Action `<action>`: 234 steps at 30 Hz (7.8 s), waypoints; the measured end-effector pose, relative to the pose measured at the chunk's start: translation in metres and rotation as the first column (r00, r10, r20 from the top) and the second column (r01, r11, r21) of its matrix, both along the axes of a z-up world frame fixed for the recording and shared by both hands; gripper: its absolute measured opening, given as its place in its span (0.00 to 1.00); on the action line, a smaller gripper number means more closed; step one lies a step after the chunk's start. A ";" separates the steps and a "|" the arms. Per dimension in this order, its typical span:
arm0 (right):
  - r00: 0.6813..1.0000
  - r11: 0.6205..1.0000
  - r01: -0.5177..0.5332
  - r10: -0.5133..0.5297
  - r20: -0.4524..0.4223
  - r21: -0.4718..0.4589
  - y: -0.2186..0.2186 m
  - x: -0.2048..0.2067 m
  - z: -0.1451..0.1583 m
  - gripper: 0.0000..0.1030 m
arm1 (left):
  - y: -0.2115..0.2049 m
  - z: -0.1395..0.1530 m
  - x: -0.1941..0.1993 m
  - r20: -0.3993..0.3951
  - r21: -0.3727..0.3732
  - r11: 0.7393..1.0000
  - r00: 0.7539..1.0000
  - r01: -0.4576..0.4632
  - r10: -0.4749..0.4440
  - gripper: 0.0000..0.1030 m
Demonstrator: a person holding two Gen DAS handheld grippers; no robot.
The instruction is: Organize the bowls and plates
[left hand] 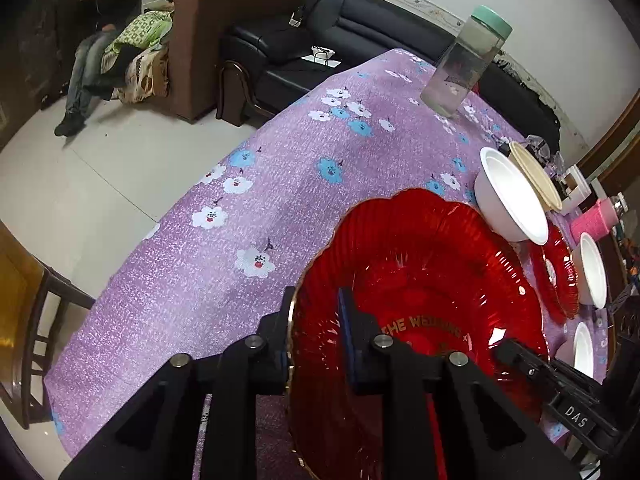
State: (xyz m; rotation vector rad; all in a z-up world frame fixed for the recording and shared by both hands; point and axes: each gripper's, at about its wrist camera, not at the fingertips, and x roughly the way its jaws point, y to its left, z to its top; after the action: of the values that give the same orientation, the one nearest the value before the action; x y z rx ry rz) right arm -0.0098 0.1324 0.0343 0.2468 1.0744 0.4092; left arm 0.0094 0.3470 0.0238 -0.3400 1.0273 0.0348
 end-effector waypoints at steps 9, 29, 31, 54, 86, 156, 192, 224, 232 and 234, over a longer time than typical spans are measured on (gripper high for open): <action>0.998 0.996 0.008 -0.013 0.054 0.092 -0.012 -0.017 0.017 0.46 | 0.025 0.024 -0.029 0.057 -0.114 0.988 0.992 -0.107 0.113 0.63; 0.891 0.928 0.342 -0.370 0.263 0.146 -0.215 -0.117 0.088 0.59 | -0.137 0.103 -0.080 0.266 0.045 0.977 0.940 0.209 -0.214 0.83; 0.881 0.911 0.391 -0.412 0.233 0.134 -0.237 -0.118 0.080 0.59 | -0.168 0.093 -0.075 0.236 0.031 0.961 0.933 0.273 -0.273 0.83; 0.942 0.948 0.313 -0.317 0.106 0.055 -0.241 -0.089 0.010 0.44 | -0.297 -0.008 -0.016 -0.046 -0.043 0.903 0.902 0.427 -0.429 0.27; 0.979 0.999 0.016 -0.023 0.202 0.036 -0.057 -0.057 0.077 0.16 | -0.121 0.074 -0.046 0.139 0.039 0.988 0.978 0.150 -0.154 0.20; 0.885 0.885 0.465 -0.464 0.041 -0.018 -0.228 0.013 0.011 0.13 | -0.145 0.088 -0.075 0.251 -0.017 0.982 0.951 0.189 -0.178 0.79; 0.908 0.908 0.418 -0.417 0.042 -0.016 -0.300 -0.099 0.003 0.30 | -0.351 -0.011 0.001 0.017 0.088 0.872 0.875 0.481 -0.485 0.57; 0.949 0.988 0.148 -0.127 0.289 -0.051 -0.133 -0.089 0.086 0.15 | -0.178 0.080 -0.060 0.233 0.107 0.978 0.951 0.180 -0.201 0.24; 0.961 0.998 -0.018 0.032 0.276 -0.052 -0.025 -0.052 0.078 0.16 | -0.080 0.079 -0.054 0.223 0.146 0.989 0.975 -0.033 0.000 0.24; 0.964 0.998 -0.032 0.047 0.263 -0.061 -0.009 -0.044 0.072 0.16 | -0.066 0.071 -0.048 0.206 0.159 0.985 0.978 -0.062 0.028 0.24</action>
State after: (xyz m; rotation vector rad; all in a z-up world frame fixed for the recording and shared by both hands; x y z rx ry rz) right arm -0.0535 0.1233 0.1060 0.1160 0.8274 0.4342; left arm -0.0384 0.2810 0.0948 -0.2108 0.8083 0.1234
